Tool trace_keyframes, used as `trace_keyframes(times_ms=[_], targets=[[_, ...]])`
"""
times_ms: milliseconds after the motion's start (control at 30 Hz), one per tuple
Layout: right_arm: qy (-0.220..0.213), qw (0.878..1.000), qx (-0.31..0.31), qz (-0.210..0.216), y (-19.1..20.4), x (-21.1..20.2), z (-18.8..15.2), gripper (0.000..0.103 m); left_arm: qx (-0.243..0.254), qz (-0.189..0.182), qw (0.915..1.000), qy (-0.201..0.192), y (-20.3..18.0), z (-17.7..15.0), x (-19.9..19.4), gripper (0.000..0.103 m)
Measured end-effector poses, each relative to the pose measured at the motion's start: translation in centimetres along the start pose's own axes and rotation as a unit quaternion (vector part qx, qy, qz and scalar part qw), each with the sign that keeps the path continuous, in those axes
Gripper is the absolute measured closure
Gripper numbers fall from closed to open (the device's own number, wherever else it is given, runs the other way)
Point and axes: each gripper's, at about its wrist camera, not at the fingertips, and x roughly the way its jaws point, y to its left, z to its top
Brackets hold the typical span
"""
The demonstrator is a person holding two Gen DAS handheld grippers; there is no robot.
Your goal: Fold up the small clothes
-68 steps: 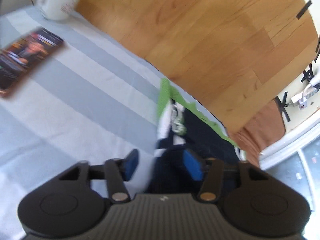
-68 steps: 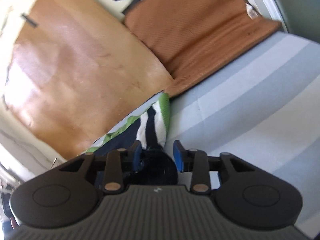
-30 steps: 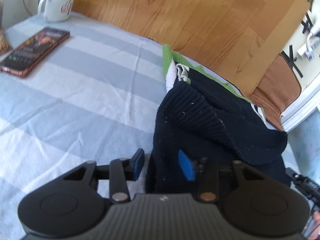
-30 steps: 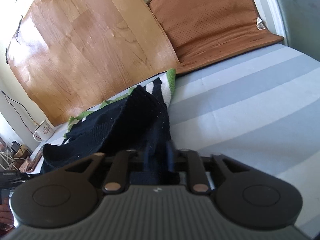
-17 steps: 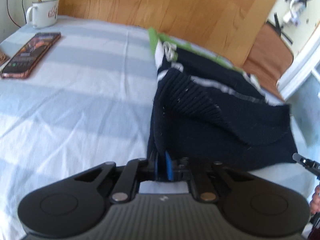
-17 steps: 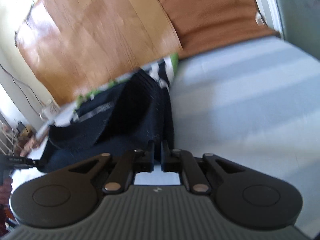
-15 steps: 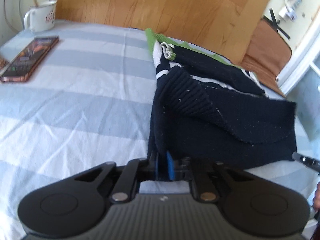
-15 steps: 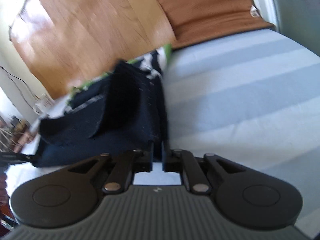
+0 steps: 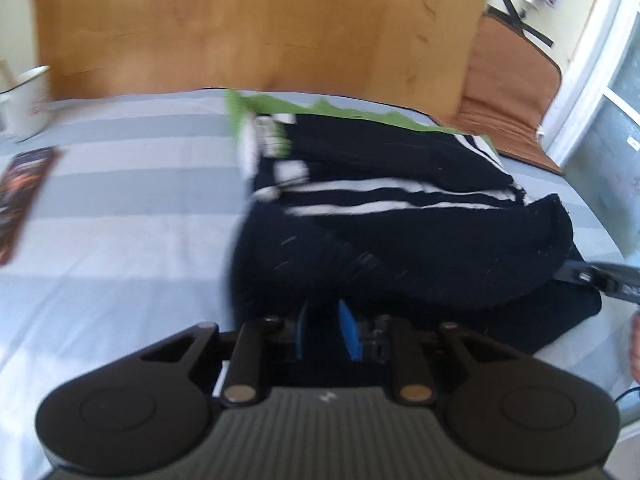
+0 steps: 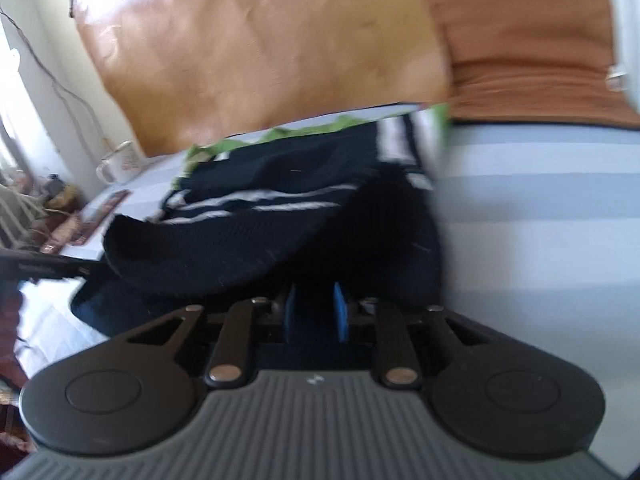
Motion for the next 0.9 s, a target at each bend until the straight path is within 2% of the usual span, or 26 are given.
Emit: trace_keyframes(times_ms=[67, 100, 133, 167, 200, 267, 300, 400, 467, 533, 567, 700, 733, 800, 833, 900], targets=[[-0.021, 1.000, 0.003, 0.006, -0.3, 2.3, 1.6, 0.080, -0.003, 0.010, 0.9998, -0.017, -0.5, 1.4, 1.5, 0.082], [-0.040, 0.999, 0.005, -0.010, -0.7, 3.1, 2.3, 0.079, -0.004, 0.028, 0.9991, -0.033, -0.4, 2.3, 2.2, 0.079], [-0.054, 0.998, 0.004, -0.041, -1.3, 4.0, 3.1, 0.079, -0.010, 0.055, 0.9975, -0.043, 0.0, 3.0, 3.0, 0.078], [-0.054, 0.995, 0.013, -0.080, -2.3, 4.9, 3.8, 0.077, -0.025, 0.076, 0.9959, -0.041, 0.7, 3.7, 3.6, 0.082], [-0.041, 0.994, 0.032, -0.100, -3.2, 5.4, 4.3, 0.077, -0.045, 0.079, 0.9954, -0.032, 1.6, 4.3, 3.9, 0.082], [-0.037, 0.996, 0.052, -0.059, -4.4, 4.5, 4.4, 0.077, -0.068, 0.042, 0.9963, -0.031, 3.3, 4.8, 3.0, 0.079], [-0.042, 0.997, 0.049, -0.046, -4.6, 3.4, 4.4, 0.077, -0.062, 0.043, 0.9963, -0.041, 3.7, 5.0, 2.2, 0.077], [-0.069, 0.996, 0.019, -0.057, -4.6, 1.2, 6.0, 0.077, -0.035, 0.098, 0.9910, -0.084, 4.7, 7.0, 0.5, 0.069], [-0.069, 0.996, 0.017, -0.062, -4.9, 1.2, 8.3, 0.077, -0.030, 0.112, 0.9897, -0.084, 5.3, 9.3, 0.8, 0.067], [-0.062, 0.996, 0.019, -0.056, -5.6, 2.4, 10.7, 0.077, -0.006, 0.119, 0.9894, -0.082, 5.3, 11.7, 1.9, 0.064], [-0.056, 0.997, 0.016, -0.052, -5.7, 3.3, 11.9, 0.076, 0.010, 0.130, 0.9882, -0.081, 5.1, 12.7, 2.7, 0.058], [-0.017, 0.999, 0.010, -0.050, -6.0, 7.7, 15.3, 0.069, 0.060, 0.157, 0.9837, -0.065, 4.5, 15.8, 6.5, 0.049], [-0.003, 0.999, 0.008, -0.044, -6.2, 8.8, 15.8, 0.065, 0.066, 0.165, 0.9822, -0.062, 4.7, 16.3, 7.5, 0.043], [0.026, 0.999, -0.002, -0.040, -6.4, 11.3, 17.1, 0.050, 0.064, 0.173, 0.9811, -0.058, 5.5, 17.2, 9.5, 0.031], [0.036, 0.998, -0.005, -0.047, -6.5, 12.5, 17.5, 0.049, 0.060, 0.172, 0.9815, -0.057, 5.9, 17.6, 10.3, 0.018], [0.061, 0.997, -0.005, -0.050, -6.7, 15.4, 18.5, 0.048, 0.048, 0.163, 0.9841, -0.053, 6.7, 18.1, 12.0, 0.014]])
